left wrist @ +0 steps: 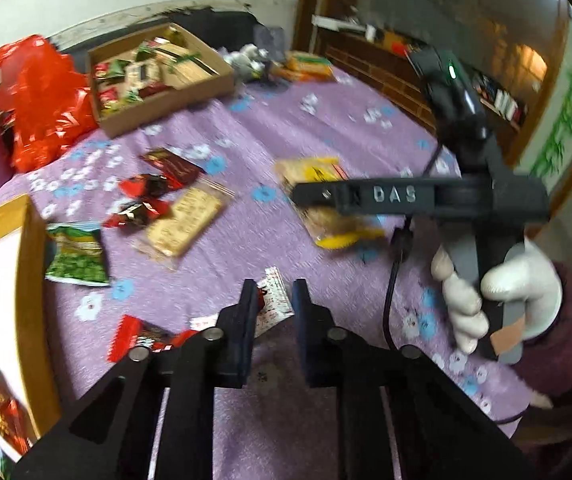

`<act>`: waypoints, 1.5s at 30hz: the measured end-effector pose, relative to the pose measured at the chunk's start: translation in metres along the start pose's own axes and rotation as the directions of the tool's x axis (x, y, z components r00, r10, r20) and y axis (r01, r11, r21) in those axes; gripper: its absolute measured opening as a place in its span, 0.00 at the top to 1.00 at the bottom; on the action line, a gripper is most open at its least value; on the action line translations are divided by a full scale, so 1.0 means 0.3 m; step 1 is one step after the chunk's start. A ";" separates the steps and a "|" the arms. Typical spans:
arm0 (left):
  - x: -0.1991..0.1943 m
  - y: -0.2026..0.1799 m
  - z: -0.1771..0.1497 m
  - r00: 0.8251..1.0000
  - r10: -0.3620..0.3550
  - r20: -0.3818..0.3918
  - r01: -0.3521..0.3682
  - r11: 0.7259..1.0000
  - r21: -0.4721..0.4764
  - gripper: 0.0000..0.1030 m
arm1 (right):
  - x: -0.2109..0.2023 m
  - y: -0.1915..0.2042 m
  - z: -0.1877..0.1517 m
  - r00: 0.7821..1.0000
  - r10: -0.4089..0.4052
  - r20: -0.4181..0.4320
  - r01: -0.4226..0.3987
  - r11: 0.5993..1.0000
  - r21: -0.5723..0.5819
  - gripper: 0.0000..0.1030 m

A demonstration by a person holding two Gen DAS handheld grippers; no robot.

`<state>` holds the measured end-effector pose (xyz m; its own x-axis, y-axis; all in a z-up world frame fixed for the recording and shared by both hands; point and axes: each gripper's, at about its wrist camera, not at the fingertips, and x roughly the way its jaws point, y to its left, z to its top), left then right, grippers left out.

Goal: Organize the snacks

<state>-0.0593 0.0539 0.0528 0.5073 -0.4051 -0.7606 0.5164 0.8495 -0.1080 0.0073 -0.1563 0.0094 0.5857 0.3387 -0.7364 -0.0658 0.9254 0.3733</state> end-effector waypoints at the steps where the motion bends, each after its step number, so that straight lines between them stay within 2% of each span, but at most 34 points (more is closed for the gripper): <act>1: -0.003 0.005 -0.004 1.000 0.005 -0.002 -0.005 1.000 -0.008 0.87 | -0.001 -0.001 -0.001 1.000 0.000 0.004 0.000 1.000 0.003 0.29; 4: -0.009 0.021 -0.019 1.000 0.021 -0.007 -0.021 1.000 -0.012 0.83 | -0.003 0.000 -0.003 1.000 -0.002 0.013 0.002 1.000 0.007 0.29; 7: -0.030 0.024 -0.044 1.000 0.006 -0.021 -0.006 1.000 0.000 0.78 | -0.005 0.000 -0.007 1.000 -0.007 0.017 0.007 1.000 0.008 0.29; 9: -0.039 -0.003 -0.067 0.999 0.012 -0.048 -0.010 0.999 0.043 0.69 | -0.007 0.000 -0.007 1.000 -0.007 0.018 0.007 1.000 0.010 0.29; 11: -0.039 -0.028 -0.089 0.997 0.016 -0.078 -0.010 0.997 0.081 0.66 | -0.008 -0.001 -0.008 1.000 -0.007 0.017 0.007 1.000 0.010 0.29; 14: -0.032 -0.044 -0.126 0.992 0.039 -0.120 -0.029 0.995 0.091 0.65 | -0.010 -0.002 -0.007 1.000 -0.004 0.016 0.003 1.000 0.012 0.29; 17: -0.030 -0.025 -0.146 0.992 0.018 -0.126 -0.017 1.000 0.012 0.62 | -0.013 -0.004 -0.007 1.000 -0.001 0.018 0.001 1.000 0.017 0.29; 20: 0.006 0.007 -0.138 0.991 0.033 -0.132 -0.047 0.994 -0.101 0.39 | -0.011 -0.004 -0.007 1.000 -0.001 0.016 0.000 1.000 0.021 0.29; 25: 0.078 0.043 -0.067 0.993 -0.008 -0.115 -0.023 0.962 -0.270 0.31 | -0.015 -0.005 -0.007 1.000 0.000 0.019 0.000 1.000 0.029 0.29; 26: 0.098 0.040 -0.049 0.993 0.015 -0.118 -0.047 0.962 -0.270 0.31 | -0.015 -0.007 -0.007 1.000 0.000 0.020 0.000 1.000 0.031 0.29; 28: 0.133 0.007 -0.024 0.988 0.091 -0.123 -0.115 0.972 -0.205 0.31 | -0.017 -0.014 -0.005 1.000 0.003 0.020 -0.003 0.999 0.040 0.29; 30: 0.167 -0.052 -0.020 0.973 0.190 -0.132 -0.201 0.976 -0.080 0.30 | -0.018 -0.018 -0.003 1.000 0.005 0.021 -0.006 0.999 0.046 0.29; 31: 0.165 -0.073 -0.027 0.972 0.207 -0.112 -0.212 0.976 -0.041 0.35 | -0.018 -0.019 -0.001 1.000 0.006 0.020 -0.007 0.999 0.046 0.29; 32: 0.154 -0.087 -0.035 0.982 0.166 -0.088 -0.169 0.985 -0.022 0.58 | -0.019 -0.019 -0.002 1.000 0.007 0.020 -0.008 0.999 0.045 0.29; 33: 0.148 -0.099 -0.037 0.982 0.166 -0.085 -0.166 0.986 0.005 0.73 | -0.018 -0.017 -0.002 1.000 0.007 0.021 -0.008 0.999 0.042 0.29; 34: 0.142 -0.103 -0.040 0.983 0.161 -0.088 -0.161 0.987 0.013 0.77 | -0.018 -0.014 -0.002 1.000 0.006 0.023 -0.007 0.999 0.037 0.29; 35: 0.137 -0.104 -0.045 0.985 0.150 -0.088 -0.149 0.989 0.014 0.89 | -0.019 -0.012 -0.002 1.000 0.004 0.026 -0.005 0.999 0.033 0.29; 41: 0.081 -0.065 -0.087 0.992 0.110 -0.057 -0.114 0.991 -0.073 0.90 | -0.037 0.003 -0.007 0.998 0.007 0.058 -0.008 1.000 0.014 0.29; 45: -0.010 -0.019 -0.097 0.997 0.070 0.011 -0.067 0.983 -0.171 0.90 | -0.038 0.008 -0.007 0.998 0.008 0.069 -0.008 1.000 0.008 0.29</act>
<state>-0.0838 0.0603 0.0369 0.5498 -0.3480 -0.7593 0.3552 0.9202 -0.1646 -0.0013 -0.1576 0.0176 0.6395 0.3333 -0.6928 -0.0639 0.9211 0.3841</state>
